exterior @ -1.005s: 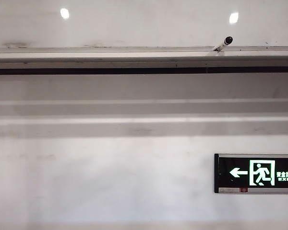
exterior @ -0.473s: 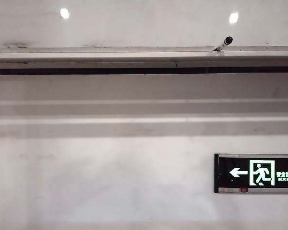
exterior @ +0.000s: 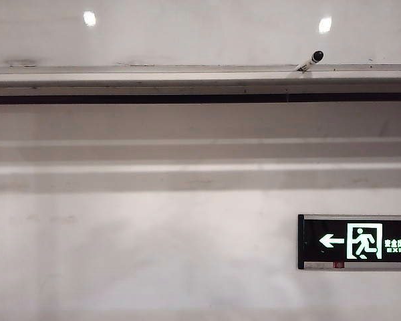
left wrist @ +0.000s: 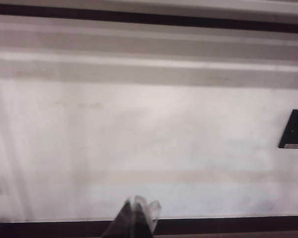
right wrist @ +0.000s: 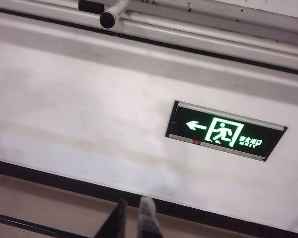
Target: Wipe the whiteboard clean using the black magnetic whiteboard eraser attached to the whiteboard.
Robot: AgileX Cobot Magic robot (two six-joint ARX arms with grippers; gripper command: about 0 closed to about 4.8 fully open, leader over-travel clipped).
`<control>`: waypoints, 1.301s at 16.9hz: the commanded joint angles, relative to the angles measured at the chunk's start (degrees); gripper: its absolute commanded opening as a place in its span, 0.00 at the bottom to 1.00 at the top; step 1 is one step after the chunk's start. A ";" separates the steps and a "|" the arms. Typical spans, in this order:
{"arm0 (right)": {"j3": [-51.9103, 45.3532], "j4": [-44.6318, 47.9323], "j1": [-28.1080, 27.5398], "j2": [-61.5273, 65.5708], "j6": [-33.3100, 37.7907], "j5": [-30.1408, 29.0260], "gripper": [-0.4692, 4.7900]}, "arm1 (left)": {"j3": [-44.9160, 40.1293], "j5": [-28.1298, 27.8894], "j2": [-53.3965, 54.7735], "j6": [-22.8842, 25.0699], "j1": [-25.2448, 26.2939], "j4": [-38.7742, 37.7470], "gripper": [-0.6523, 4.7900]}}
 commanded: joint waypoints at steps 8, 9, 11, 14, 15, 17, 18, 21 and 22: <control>-1.40 3.89 -0.31 -0.59 0.04 0.17 0.17 | 0.02 0.26 -0.04 0.28 0.00 0.83 0.11; -3.32 6.10 -1.84 -1.75 0.04 0.85 0.17 | 0.02 0.26 -0.04 0.28 0.00 0.83 0.11; -10.91 15.21 -5.99 -6.82 0.09 1.01 0.17 | 0.02 0.24 -0.04 0.28 0.00 0.72 0.11; -19.41 17.86 -10.49 -14.86 2.34 1.01 0.17 | 0.02 0.26 -0.04 0.28 0.00 0.70 0.11; -21.24 17.97 -11.54 -16.76 3.65 1.01 0.17 | 0.02 0.26 -0.04 0.28 0.00 0.70 0.11; -24.46 16.74 -13.05 -21.24 4.68 1.14 0.17 | 0.02 0.26 -0.04 0.28 0.00 0.70 0.11; -24.46 16.63 -13.29 -21.35 4.63 1.16 0.17 | 0.02 0.26 -0.04 0.28 0.07 0.57 0.11; -24.44 16.52 -13.66 -21.35 4.55 1.44 0.17 | 0.02 0.26 -0.02 0.28 0.04 0.48 0.11; -24.44 16.52 -13.66 -21.35 4.55 1.46 0.17 | 0.02 0.26 -0.04 0.28 0.07 0.42 0.11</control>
